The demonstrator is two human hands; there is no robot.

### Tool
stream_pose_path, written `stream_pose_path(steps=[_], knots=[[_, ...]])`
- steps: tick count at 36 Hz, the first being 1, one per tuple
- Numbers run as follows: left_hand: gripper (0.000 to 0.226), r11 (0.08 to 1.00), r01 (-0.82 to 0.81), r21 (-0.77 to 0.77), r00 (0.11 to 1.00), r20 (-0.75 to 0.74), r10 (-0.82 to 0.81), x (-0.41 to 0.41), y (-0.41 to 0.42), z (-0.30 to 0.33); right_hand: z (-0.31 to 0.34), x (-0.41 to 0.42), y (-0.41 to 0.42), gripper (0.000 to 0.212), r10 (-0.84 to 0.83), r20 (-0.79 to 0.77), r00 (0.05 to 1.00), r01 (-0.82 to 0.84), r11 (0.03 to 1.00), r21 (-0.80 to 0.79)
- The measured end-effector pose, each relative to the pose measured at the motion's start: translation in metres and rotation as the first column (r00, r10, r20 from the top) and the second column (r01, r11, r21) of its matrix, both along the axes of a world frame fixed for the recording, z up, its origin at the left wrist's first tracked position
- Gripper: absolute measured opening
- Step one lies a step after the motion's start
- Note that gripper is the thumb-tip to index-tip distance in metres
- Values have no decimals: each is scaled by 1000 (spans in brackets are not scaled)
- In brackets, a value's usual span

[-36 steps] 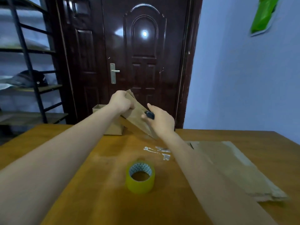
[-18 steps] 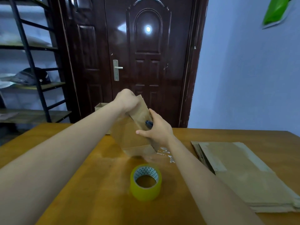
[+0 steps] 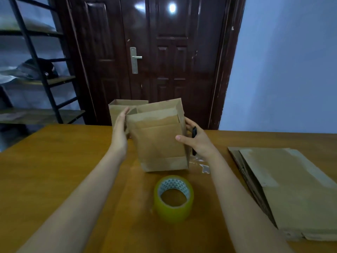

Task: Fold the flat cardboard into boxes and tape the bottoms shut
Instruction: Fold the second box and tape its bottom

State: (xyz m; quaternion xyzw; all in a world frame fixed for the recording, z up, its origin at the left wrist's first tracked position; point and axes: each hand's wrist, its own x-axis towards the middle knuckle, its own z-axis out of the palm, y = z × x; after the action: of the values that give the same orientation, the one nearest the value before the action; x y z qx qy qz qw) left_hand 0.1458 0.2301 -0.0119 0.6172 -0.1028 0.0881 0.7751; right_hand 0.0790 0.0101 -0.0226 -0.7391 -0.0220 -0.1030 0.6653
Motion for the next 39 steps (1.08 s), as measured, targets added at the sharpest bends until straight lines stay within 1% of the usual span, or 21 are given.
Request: stream_pose_path(steps=[3,6,7,8,10,11,12,14,17,20,21,23,25,27,29,31,33,36,39], knots=[[40,996,72,-55,995,69,-68,-1,-6,-5,-11,9,2,92,49,-12,999,-48,998,33],[44,992,100,-79,992,79,-94,1,-14,-8,-24,18,1,111,56,-27,998,-52,993,109],[46,991,115,-73,991,75,-110,3,-15,-10,-28,20,-1,111,69,-22,997,-66,990,122],[49,990,132,-51,988,83,-128,5,-16,-11,-30,22,-3,105,85,-13,996,-83,989,126],[58,988,151,45,977,143,-156,10,-16,-13,-36,25,-9,78,114,3,993,-113,986,124],[61,984,147,96,971,174,-162,13,-16,-15,-37,25,-11,68,131,4,991,-130,983,128],[62,980,147,130,965,200,-171,14,-15,-16,-38,25,-14,65,145,5,989,-145,981,129],[61,975,164,149,952,234,-196,18,-15,-18,-37,26,-20,72,159,-3,987,-158,983,90],[62,976,175,133,945,257,-204,20,-16,-21,-32,29,-25,83,161,-53,985,-161,987,4],[56,982,120,148,950,269,-157,26,-18,-27,-23,28,-30,89,155,-59,986,-158,987,-44],[51,981,94,167,950,281,-139,28,-19,-28,-18,26,-29,83,126,-42,991,-129,989,-65],[36,981,63,182,947,299,-116,32,-20,-28,-9,22,-27,65,11,29,1000,-8,995,-104],[23,980,32,195,939,330,-96,35,-20,-27,2,19,-23,64,-112,182,977,127,989,-73],[20,981,15,196,935,345,-83,37,-20,-25,14,15,-17,60,-193,312,930,216,976,-39],[23,981,11,192,932,354,-80,39,-20,-25,23,13,-11,48,-211,376,902,254,965,-69],[26,981,13,195,927,364,-84,40,-21,-25,28,13,-5,36,-190,402,896,265,954,-141],[26,982,14,189,928,363,-84,41,-21,-25,27,16,-2,35,-181,414,892,284,938,-200],[22,980,18,198,928,361,-90,40,-22,-25,22,21,1,33,-155,372,915,261,932,-252],[30,981,33,192,928,357,-101,39,-22,-25,18,24,8,35,-142,323,936,250,912,-325]])
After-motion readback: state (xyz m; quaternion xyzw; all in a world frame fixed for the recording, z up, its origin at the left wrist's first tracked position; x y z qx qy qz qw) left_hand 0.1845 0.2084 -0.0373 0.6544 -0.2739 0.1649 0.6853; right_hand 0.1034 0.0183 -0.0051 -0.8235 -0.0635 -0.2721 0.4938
